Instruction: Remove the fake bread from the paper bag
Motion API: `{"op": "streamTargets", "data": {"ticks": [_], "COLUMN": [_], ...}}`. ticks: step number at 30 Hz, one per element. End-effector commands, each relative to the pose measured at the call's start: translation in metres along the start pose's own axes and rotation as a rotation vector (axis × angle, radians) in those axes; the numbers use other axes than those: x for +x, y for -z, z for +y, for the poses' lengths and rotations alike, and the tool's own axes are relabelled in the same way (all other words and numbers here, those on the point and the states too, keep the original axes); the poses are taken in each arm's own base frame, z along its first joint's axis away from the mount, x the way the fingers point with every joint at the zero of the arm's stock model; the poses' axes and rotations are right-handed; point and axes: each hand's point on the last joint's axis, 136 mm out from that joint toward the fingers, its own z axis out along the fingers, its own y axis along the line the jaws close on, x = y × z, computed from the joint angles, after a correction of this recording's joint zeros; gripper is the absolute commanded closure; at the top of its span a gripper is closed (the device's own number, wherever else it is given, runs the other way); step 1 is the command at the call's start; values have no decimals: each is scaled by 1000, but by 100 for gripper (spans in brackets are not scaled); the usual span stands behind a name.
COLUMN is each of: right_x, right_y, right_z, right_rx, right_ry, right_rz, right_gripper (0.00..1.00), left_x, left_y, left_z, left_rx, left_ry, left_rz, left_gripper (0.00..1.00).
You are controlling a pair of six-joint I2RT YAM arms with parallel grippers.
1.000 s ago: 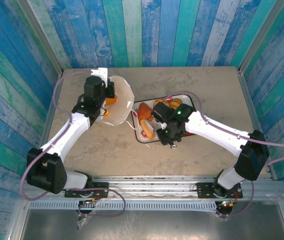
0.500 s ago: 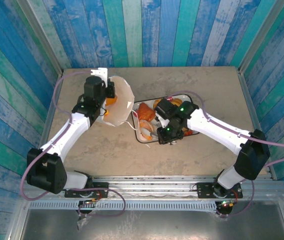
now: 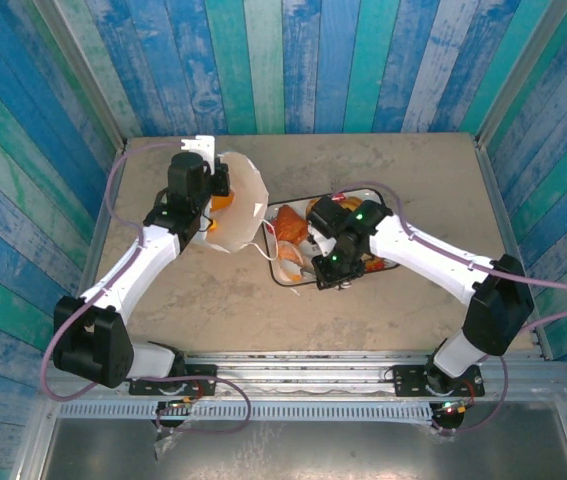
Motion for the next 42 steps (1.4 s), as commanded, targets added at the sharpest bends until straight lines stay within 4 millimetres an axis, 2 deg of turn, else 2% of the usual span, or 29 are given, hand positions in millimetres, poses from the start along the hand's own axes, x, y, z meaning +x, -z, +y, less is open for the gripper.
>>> {"op": "streamTargets", "data": {"ticks": [1,8,12,19,26,33,37,42], "right_x": [1,8,10,3,-7,5,14,12], "right_y": [27,43,37,23,11,-1,7,14], "right_z": [4,-4,-16,-21,-10,-20,-35,-35], "right_rx": [3,81,139,184,151,200,290,295], "right_ry": [-23,-152,-235,-275,-248,-250,-263,-256], "right_rz": [-61,-134,-146,-135,-110,-45,-23,-42], "right_gripper": [69,70,70,69,68,67,67,64], "left_x": [-18,-23,-21,-17,-14,-12,-12,-13], "left_y": [15,19,19,16,13,11,11,11], "left_z": [4,3,2,2,1,1,0,0], "left_rx": [-9,0,5,9,8,9,13,16], "left_ry": [7,9,10,6,2,1,3,5], "left_rz": [-59,-73,-74,-65,-57,-51,-53,-55], "left_gripper": [100,100,100,100,100,100,100,100]}}
